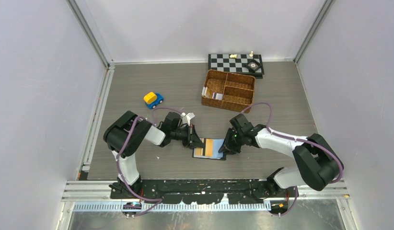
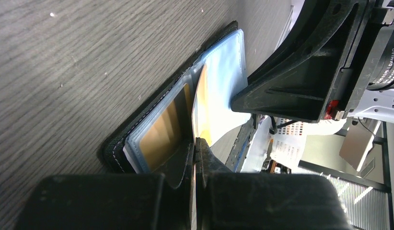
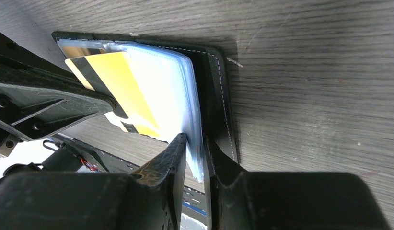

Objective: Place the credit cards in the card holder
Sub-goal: Insert the credit card into the card holder.

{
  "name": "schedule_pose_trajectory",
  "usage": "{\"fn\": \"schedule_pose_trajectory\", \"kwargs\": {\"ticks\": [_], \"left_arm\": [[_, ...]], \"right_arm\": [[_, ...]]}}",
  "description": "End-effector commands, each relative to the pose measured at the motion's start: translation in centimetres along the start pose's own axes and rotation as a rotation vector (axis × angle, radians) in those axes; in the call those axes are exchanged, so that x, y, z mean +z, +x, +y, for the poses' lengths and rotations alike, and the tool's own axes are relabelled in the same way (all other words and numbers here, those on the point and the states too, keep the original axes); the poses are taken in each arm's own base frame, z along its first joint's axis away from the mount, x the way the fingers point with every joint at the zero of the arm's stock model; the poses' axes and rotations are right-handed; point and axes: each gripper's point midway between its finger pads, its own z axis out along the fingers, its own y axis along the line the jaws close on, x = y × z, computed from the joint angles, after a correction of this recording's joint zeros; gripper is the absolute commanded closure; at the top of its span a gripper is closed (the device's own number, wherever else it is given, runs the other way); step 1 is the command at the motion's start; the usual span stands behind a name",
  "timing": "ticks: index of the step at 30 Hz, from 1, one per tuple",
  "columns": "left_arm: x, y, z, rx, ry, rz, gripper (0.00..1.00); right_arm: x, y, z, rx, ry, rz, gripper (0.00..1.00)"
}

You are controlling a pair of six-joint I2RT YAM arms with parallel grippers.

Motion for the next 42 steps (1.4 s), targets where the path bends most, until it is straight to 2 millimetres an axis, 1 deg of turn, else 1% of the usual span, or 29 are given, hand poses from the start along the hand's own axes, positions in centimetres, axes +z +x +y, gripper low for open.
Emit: {"fn": "schedule_pose_trajectory", "kwargs": {"ticks": [1,4,6,10,13,28,35,42], "left_arm": [[0.0,-0.3,1.7,0.003,-0.075,-0.051,1.00],[0.0,-0.3,1.8,0.000,-0.074,-0.053,1.00],[0.0,-0.2,1.8,-0.002,-0.074,-0.052,1.00],[-0.1,-0.2,1.9,0.000,-0.083,-0.064,1.00],[-0.3,-0.3,1.8,0.004,-0.088,-0.074,1.00],[-0.5,-0.3,1.9,0.009,-0.091,-0.085,1.00],[0.8,0.9,1.5,0.003,-0.071,-0.055,1.00],[0.9,1.3,1.4,0.005,-0.075,-0.059,1.00]], "right_arm": [[-0.1,-0.4,1.5,-0.010,-0.049,-0.023,0.76],[0.0,-0.4,1.7,-0.004,-0.054,-0.023,0.80],[0.0,-0.4,1.6,-0.003,-0.049,-0.022,0.85],[0.1,-0.3,0.6,0.002,0.003,-0.020,0.93],[0.1,-0.3,0.1,0.001,0.031,-0.022,0.96],[0.3,-0.1,-0.2,-0.006,0.052,-0.014,0.98],[0.2,-0.2,0.1,-0.011,0.046,-0.018,0.98],[0.1,-0.2,0.3,-0.011,0.041,-0.022,0.98]]}}
